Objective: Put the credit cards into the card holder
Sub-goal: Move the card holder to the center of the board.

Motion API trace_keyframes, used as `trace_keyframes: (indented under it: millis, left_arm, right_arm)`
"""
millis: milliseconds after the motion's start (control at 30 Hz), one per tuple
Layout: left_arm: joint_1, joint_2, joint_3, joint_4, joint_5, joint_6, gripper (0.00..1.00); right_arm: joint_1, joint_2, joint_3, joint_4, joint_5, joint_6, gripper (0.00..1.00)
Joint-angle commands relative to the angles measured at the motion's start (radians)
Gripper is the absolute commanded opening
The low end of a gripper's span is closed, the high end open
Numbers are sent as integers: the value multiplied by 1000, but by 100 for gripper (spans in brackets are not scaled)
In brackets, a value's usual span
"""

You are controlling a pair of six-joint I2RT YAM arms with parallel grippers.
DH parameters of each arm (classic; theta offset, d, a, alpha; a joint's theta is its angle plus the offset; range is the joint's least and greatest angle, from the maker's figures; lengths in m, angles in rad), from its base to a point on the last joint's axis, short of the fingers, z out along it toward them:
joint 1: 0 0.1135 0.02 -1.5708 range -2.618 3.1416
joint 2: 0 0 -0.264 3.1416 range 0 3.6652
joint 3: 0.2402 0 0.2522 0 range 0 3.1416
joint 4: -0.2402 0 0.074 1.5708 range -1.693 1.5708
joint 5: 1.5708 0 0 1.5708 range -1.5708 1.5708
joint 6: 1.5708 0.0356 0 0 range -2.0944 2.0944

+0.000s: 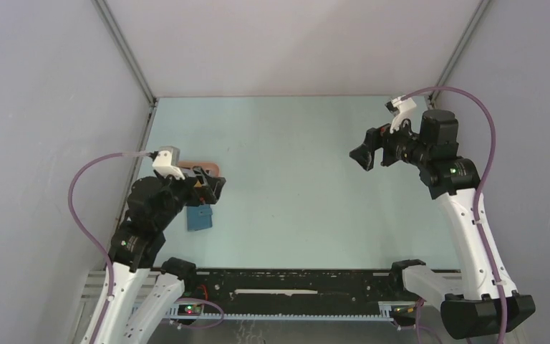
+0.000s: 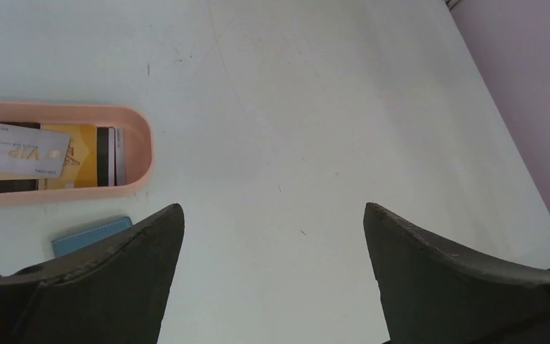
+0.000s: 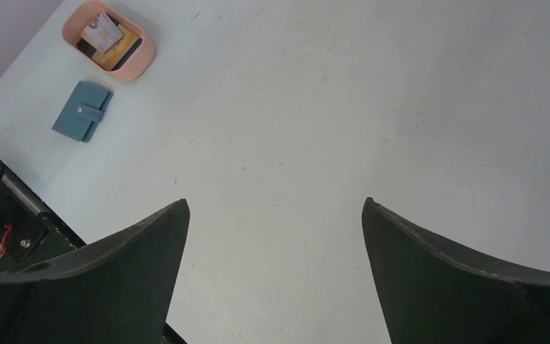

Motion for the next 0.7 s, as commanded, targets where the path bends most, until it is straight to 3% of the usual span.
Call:
trace_keyframes:
  millis: [0, 200, 333, 500, 667]
  left_arm:
    - [-5, -18, -66, 32, -24, -31, 100]
    - [-5, -14, -198, 171, 40, -176, 100]
    - [-6, 15, -255, 202, 23, -243, 100]
    - [-5, 39, -311, 130, -178, -276, 85]
    - [-5, 40, -403, 163, -362, -321, 83]
  right_arm:
    - [-9, -14, -41, 51, -61, 37, 100]
    - [-32, -4, -124, 134, -236, 75, 100]
    - [18, -14, -166, 135, -335, -19, 100]
    - [85, -20, -250, 88, -598, -256, 100]
    - [141, 9, -268, 85, -569, -276, 100]
